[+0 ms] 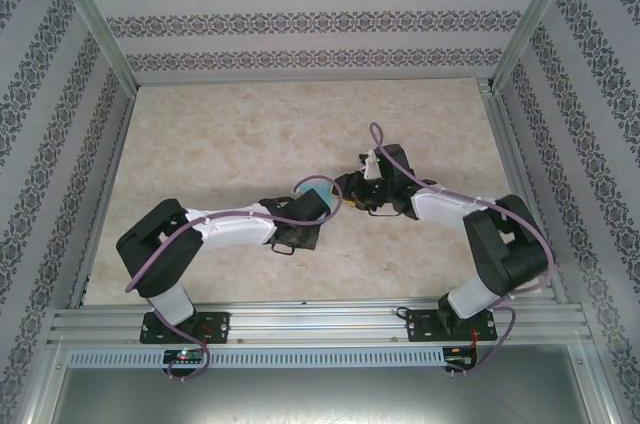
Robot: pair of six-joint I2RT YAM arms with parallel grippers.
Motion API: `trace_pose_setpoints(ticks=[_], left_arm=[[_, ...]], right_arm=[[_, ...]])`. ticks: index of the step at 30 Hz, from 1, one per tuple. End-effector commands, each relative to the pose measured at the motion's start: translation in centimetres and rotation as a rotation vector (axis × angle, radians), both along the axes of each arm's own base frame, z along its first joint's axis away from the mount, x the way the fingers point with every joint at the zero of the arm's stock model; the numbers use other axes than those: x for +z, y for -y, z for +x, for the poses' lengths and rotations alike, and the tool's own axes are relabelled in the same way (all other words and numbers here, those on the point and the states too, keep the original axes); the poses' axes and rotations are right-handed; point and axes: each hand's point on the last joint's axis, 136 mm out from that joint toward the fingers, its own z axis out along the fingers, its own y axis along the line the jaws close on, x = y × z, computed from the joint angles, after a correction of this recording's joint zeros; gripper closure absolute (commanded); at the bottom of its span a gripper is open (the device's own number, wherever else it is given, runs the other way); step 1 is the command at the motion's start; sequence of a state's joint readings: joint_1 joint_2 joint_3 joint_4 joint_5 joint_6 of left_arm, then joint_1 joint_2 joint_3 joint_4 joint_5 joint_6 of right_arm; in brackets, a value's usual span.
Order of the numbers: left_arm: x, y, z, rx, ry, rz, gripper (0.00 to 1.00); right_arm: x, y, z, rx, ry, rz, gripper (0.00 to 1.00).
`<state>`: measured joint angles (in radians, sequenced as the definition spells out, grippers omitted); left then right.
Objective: Fold a paper plane with a square sheet of paper (pick it up from the middle)
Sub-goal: Fourth fold the wing at the center of the table.
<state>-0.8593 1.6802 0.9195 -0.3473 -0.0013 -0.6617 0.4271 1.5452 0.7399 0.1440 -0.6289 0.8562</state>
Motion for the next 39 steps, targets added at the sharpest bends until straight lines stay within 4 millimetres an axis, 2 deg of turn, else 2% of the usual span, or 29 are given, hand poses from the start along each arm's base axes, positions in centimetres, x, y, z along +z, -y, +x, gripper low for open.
trace_pose_setpoints(ticks=[1, 6, 14, 19, 23, 29, 34, 39], left_arm=[[1.2, 2.1, 0.4, -0.041, -0.023, -0.210, 0.96], [1.2, 1.9, 0.4, -0.015, -0.091, -0.402, 0.96], [1.1, 1.5, 0.8, 0.015, -0.169, -0.546, 0.96], [1.1, 1.1, 1.2, 0.045, -0.198, -0.587, 0.96], [0.9, 0.4, 1.3, 0.082, -0.218, -0.616, 0.96], [0.1, -0.8, 1.4, 0.136, -0.246, -0.629, 0.96], [-0.2, -0.8, 1.1, 0.153, -0.287, -0.659, 0.96], [-0.4, -1.5, 1.4, 0.205, -0.306, -0.704, 0.96]], right_arm=[[-0.8, 1.3, -1.2, -0.014, 0.004, -0.063, 0.58], [-0.6, 0.8, -2.5, 0.014, 0.020, -0.066, 0.62], [-1.3, -2.5, -3.7, 0.100, 0.020, -0.066, 0.78], [-1.8, -4.8, -3.6, 0.136, 0.016, -0.044, 0.85], [-2.6, -5.5, -3.1, 0.124, 0.007, -0.044, 0.85], [-2.5, -6.5, -2.2, 0.132, 0.011, -0.019, 0.86], [-2.4, -7.7, -1.6, 0.148, 0.003, 0.025, 0.86], [-3.4, -7.6, -1.0, 0.126, -0.011, -0.003, 0.85]])
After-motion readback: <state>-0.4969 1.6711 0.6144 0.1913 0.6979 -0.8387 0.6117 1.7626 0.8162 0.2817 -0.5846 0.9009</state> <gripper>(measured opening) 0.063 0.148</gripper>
